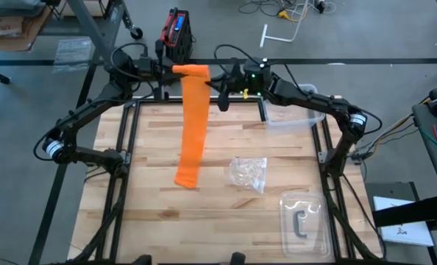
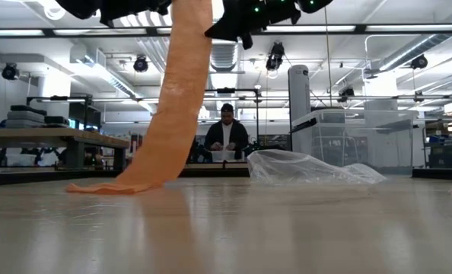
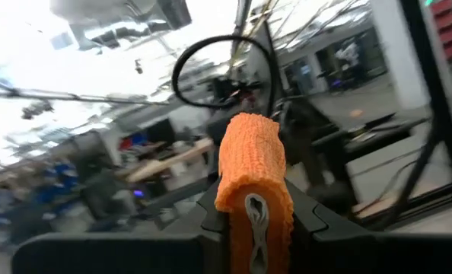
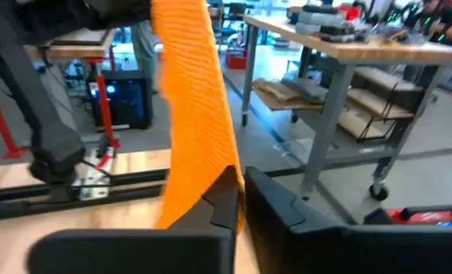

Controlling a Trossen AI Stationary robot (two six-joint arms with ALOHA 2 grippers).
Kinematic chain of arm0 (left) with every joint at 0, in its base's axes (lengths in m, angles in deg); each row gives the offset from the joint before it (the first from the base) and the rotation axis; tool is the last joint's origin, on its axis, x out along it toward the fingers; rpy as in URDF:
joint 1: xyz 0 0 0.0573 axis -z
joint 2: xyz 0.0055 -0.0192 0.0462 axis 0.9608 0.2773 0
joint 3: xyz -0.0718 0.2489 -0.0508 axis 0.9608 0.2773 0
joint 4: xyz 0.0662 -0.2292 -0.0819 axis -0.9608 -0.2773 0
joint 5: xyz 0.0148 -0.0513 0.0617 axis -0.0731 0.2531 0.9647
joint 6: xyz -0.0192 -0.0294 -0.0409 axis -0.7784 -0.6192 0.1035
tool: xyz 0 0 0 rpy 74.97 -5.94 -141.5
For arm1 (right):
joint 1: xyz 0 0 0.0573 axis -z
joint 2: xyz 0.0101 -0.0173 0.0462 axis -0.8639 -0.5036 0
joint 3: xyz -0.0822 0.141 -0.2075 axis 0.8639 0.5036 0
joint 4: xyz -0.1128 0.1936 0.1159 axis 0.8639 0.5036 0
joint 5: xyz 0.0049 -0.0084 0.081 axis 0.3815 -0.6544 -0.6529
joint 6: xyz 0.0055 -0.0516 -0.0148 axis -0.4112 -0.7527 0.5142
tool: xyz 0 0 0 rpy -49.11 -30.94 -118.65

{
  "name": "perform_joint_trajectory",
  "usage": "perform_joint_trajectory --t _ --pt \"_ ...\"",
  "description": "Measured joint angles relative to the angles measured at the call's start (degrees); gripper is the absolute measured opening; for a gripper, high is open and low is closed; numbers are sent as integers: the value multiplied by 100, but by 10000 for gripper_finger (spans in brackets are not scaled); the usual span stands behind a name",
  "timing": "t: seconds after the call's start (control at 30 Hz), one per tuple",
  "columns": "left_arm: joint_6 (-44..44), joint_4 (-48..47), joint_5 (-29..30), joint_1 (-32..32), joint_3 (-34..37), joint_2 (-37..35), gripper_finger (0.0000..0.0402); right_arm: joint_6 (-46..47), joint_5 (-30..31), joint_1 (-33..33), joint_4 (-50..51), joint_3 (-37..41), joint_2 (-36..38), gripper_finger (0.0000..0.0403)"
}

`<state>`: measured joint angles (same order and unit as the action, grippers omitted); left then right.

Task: Roll bandage
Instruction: Roll the orange bandage

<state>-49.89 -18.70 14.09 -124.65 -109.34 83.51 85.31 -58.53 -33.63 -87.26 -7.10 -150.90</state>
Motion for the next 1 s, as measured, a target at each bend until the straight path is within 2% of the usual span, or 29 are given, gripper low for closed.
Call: perform_joint_trajectory --t 0.17,0.3,0.57,0.7,1.0 --pt "1020 -34 124 -36 0 0 50 170 -353 2 669 -492 33 153" --pt "2010 -262 122 -36 0 0 50 170 -672 2 825 -703 39 226" --pt "3567 -539 122 -36 0 0 58 173 -820 4 804 -873 136 330" --pt "4192 -566 120 -36 0 0 54 381 -823 4 699 -944 139 348" --pt "5366 -764 -276 -12 0 0 52 732 -820 0 446 -947 147 344"
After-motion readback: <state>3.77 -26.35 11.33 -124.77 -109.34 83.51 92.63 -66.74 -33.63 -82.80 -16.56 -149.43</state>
